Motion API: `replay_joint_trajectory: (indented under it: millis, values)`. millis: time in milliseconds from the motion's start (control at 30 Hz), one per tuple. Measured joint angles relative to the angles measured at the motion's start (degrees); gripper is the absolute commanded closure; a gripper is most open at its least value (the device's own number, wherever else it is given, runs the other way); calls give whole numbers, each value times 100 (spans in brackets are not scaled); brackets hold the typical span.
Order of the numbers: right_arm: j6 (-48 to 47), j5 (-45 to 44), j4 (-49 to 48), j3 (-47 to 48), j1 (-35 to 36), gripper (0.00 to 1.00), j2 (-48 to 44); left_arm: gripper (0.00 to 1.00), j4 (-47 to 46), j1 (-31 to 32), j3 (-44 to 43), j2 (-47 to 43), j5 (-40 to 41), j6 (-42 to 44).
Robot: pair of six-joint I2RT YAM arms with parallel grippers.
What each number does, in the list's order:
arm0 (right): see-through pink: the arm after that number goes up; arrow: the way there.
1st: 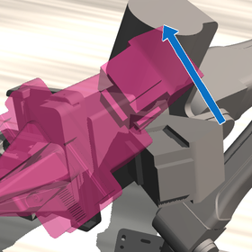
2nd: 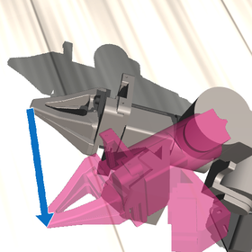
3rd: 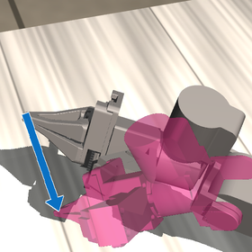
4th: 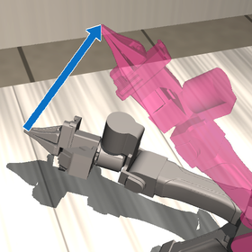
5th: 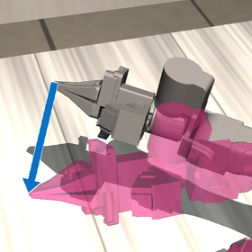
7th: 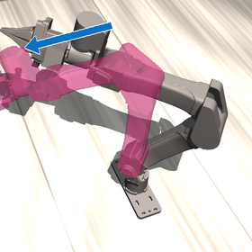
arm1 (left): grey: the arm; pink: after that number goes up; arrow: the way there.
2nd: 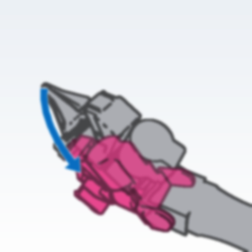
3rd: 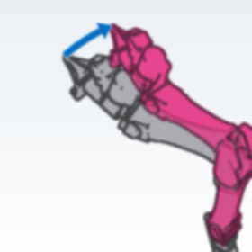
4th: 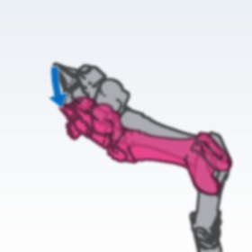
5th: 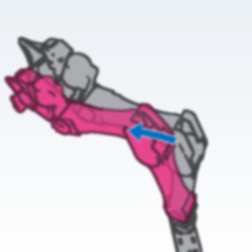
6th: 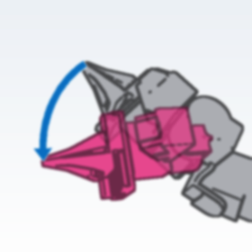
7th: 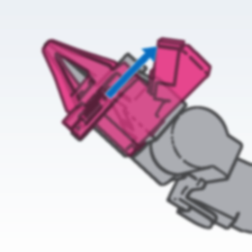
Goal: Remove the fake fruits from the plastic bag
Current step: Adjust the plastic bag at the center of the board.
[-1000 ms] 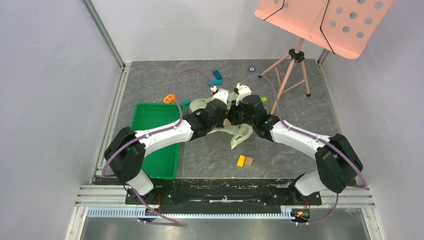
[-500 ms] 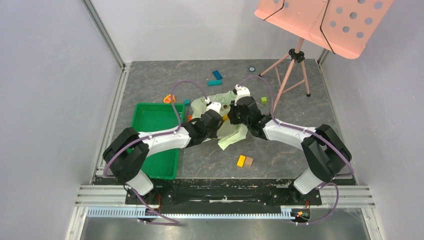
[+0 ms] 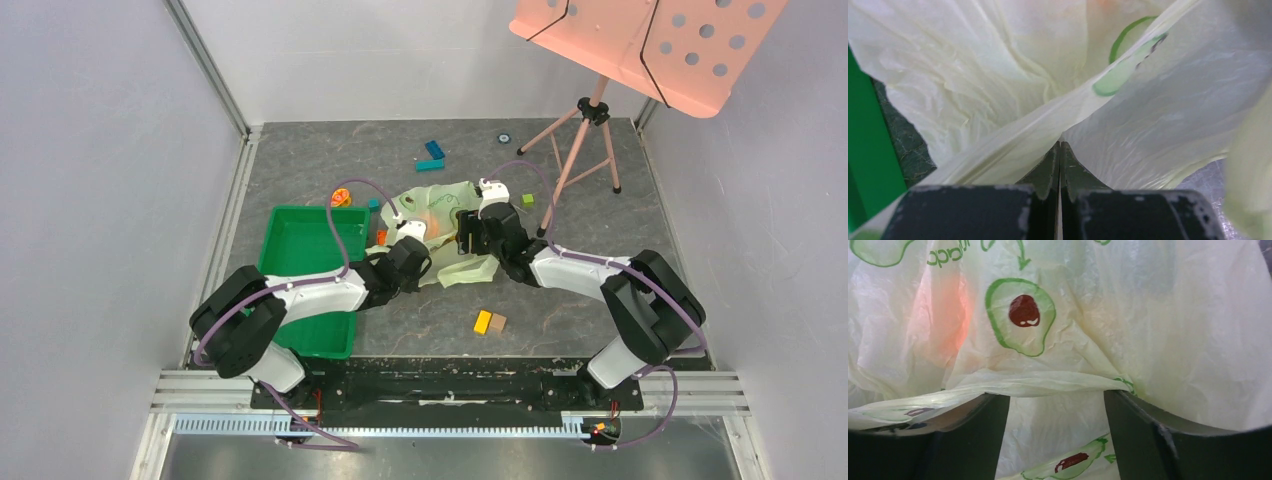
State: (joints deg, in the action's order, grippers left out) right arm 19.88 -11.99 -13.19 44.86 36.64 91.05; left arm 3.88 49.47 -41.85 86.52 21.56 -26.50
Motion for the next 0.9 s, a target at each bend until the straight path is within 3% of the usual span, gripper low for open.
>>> replay_joint_trajectory:
  millis: [200,600,733,900]
  values:
    - [-210,-101,-31,-37,-125,3,-225,98,-50,0,68,0,87,-4]
    - [-470,588,-1027,-369,-225,2,-739,98,-98,0,70,-55,201,-4]
    - [-437,1069,-1530,-448,-282,6,-944,98,-98,0,70,-195,238,-4]
    - [-315,1996,-2020,-450,-352,24,-999,98,-98,0,70,-455,245,-4]
